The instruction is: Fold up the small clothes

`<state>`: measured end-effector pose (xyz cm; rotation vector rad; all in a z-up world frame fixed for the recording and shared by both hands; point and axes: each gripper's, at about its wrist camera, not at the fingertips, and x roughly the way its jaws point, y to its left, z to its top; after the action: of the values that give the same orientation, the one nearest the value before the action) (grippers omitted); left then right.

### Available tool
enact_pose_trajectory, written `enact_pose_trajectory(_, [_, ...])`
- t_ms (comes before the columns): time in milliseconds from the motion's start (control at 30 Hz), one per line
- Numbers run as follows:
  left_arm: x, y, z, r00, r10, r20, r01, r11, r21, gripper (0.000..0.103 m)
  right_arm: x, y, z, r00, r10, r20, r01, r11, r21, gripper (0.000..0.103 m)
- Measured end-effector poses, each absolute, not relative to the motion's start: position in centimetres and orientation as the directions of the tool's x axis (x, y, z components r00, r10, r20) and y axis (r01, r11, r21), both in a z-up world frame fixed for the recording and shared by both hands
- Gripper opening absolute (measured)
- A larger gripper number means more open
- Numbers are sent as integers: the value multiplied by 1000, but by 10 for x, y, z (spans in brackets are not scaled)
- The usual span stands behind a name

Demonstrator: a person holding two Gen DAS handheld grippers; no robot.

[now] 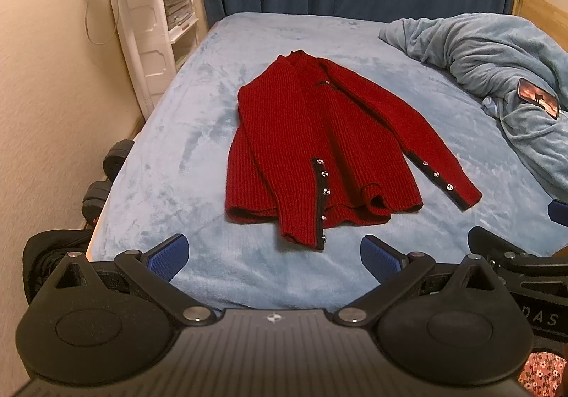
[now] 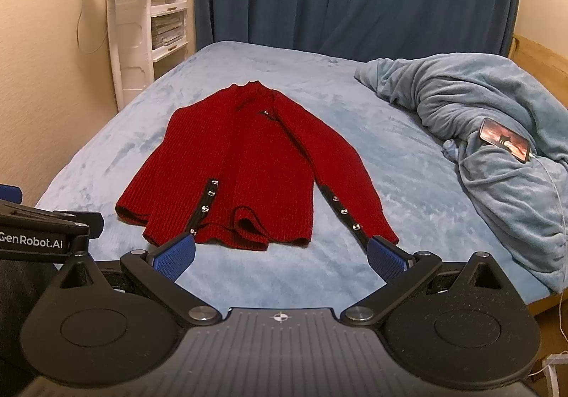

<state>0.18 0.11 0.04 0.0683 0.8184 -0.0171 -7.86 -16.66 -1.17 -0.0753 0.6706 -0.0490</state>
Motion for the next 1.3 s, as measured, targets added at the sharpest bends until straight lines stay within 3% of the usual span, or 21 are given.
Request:
enact_pose_trajectory(433, [14,2,-15,647,28,-762,32,997,64,103,-65,-173,-23,755,-55,-654,15,998,-67,102])
enact_pose_trajectory(667, [73,13,-52,553,87,-829,-29,996,85,103,14,-224,-46,743,-154,-651,116,988,-102,102])
enact_pose_trajectory(833, [130,6,-82,498,112,-860,-13,993,121,103,110,-269,-93,697,-200,-689,147,980,-136,102])
enact_pose_trajectory(1033, [179,-7,-116,419,106,-902,19,992,126,103,214,-282,-183,531,-202,-823,14,973,-230,97])
enact_pose_trajectory(1133, [193,-10,-129,379,109,-919,13,992,123,103,242,-290,-205,496,-209,-843,-15,969,-248,95])
enact_pose_trajectory(1200, [201,-13,-136,368,110,-923,16,992,124,103,255,-298,-197,511,-158,-845,-46,977,-210,62])
enact_pose_trajectory(1233, [204,-15,-139,365,113,-924,17,992,129,103,262,-303,-192,497,-121,-859,-84,979,-187,21])
enact_pose_trajectory(1267, [206,-17,-141,362,116,-925,19,991,132,103,271,-307,-186,480,-95,-872,-109,980,-166,10])
enact_pose_trajectory(1300, [208,-19,-143,359,116,-926,21,991,132,103,279,-309,-179,490,-117,-864,-119,973,-199,11])
